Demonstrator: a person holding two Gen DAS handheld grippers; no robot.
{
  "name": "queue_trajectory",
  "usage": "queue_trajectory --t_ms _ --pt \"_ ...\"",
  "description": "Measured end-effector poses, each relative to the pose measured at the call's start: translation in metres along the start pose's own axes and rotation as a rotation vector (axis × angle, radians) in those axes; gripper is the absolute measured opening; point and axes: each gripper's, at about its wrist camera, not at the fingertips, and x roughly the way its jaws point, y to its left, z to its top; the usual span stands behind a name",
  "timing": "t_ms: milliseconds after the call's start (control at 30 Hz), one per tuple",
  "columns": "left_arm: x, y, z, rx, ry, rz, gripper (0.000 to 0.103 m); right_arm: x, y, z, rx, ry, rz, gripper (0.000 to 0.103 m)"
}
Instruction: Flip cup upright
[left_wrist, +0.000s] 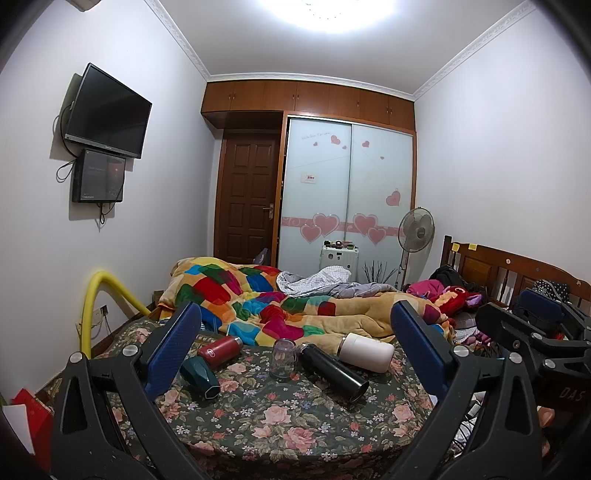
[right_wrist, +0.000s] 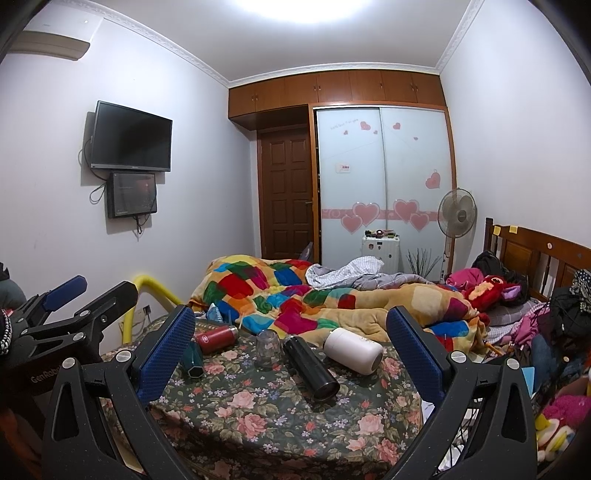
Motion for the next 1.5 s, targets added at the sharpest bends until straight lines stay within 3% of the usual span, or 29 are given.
queue_trajectory --t_ms 967,1200,1500 --pt "0.009 0.005 -0.005 -0.003 0.013 0.006 0.103 0.011 0.003 -0.004 0.001 0.023 0.006 0.103" --pt "0.033 0.011 -0.012 -0.013 0.056 0.016 0.103 0.028 -0.003 -0.008 0.004 0.061 -0.003 0.103" --pt "0.099 0.021 -0.040 -0.028 0.194 0.068 0.103 0.077 -0.022 -0.029 0.016 0.186 -0.037 0.103"
